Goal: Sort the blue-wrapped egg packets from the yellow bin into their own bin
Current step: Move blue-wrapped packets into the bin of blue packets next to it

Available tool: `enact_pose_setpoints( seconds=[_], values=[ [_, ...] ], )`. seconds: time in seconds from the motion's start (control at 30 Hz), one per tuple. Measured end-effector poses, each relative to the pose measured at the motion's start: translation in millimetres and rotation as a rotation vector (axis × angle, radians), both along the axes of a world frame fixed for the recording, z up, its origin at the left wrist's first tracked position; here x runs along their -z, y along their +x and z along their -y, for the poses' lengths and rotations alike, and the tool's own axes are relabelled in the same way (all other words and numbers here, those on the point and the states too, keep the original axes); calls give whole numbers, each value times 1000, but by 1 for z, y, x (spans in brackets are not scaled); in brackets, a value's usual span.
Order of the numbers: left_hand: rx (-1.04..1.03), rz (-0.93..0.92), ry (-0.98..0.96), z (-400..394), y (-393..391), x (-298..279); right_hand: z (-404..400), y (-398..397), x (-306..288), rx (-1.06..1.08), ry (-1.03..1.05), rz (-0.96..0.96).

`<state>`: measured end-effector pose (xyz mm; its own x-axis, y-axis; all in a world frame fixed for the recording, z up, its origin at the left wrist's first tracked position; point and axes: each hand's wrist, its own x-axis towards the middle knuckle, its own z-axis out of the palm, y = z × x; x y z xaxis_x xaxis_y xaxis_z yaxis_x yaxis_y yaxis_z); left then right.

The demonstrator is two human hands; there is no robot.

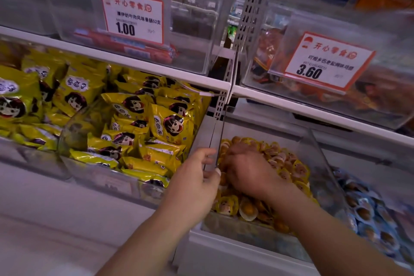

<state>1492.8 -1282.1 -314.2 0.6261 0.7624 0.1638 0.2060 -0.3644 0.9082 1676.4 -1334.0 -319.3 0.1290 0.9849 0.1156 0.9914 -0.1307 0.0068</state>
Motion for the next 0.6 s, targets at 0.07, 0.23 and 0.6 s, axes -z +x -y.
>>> enact_pose_setpoints(
  seconds=[0.07,0.23,0.6],
  values=[
    [1,2,5,1,1,0,-1,-12,7,18,-86,-220],
    [18,13,1,2,0,2,-11,2,17,123,-264,-232],
    [34,8,35,0,1,2,-28,7,28,190,-381,-91]
  ],
)
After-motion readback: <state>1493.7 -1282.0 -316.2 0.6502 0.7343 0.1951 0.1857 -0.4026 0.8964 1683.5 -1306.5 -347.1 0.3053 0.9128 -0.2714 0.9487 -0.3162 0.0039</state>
